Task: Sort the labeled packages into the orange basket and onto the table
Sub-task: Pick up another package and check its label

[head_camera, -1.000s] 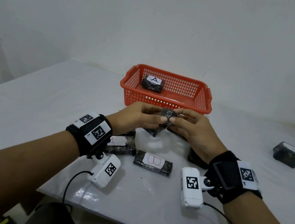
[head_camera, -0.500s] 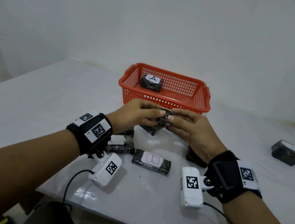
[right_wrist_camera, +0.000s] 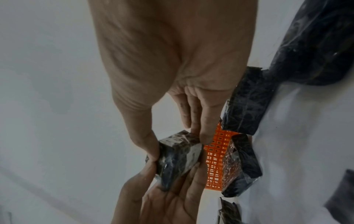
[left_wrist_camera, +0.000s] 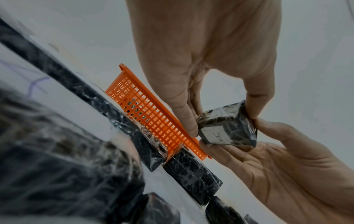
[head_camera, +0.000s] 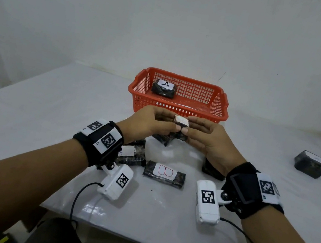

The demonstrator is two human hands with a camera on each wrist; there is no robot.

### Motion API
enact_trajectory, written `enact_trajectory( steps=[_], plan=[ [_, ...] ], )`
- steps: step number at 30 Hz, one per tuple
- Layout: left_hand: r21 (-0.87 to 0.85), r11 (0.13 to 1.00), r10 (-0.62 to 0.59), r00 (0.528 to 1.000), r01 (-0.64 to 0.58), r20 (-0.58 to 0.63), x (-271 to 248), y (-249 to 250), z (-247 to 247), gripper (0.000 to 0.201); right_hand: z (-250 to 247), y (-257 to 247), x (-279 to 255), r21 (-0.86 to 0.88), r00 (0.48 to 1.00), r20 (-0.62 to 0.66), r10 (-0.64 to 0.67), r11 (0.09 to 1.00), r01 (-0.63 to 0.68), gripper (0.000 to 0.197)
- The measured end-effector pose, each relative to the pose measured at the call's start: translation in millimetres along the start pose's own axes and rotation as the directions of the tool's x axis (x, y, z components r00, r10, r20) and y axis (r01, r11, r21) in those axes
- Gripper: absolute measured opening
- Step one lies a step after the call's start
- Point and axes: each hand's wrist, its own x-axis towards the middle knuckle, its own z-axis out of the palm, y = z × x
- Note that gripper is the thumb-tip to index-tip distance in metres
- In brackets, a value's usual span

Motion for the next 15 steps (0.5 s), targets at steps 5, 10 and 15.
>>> enact_trajectory(
  steps=[5, 10, 15],
  plan=[
    [-0.097, 0.995, -0.028, 0.999, 0.032, 0.040, -0.2, -0.9, -0.7, 0.035, -1.7, -0.6, -2.5, -0.048, 1.000, -0.002, -0.031, 0.998, 0.031, 0.035],
    [-0.068, 0.998, -0.017, 1.000, 0.015, -0.023, 0.2, -3.6, -2.5, 0.042, -1.1, -0.7, -3.4, -0.135, 0.997, 0.029, -0.066, 0.988, 0.070, 0.047],
    [-0.045, 0.999, 0.004, 1.000, -0.003, 0.006, -2.1, -1.5, -3.2, 0.046, -1.2, -2.0, -5.2, -0.157, 0.996, 0.043, -0.073, 0.985, 0.079, 0.055]
  ],
)
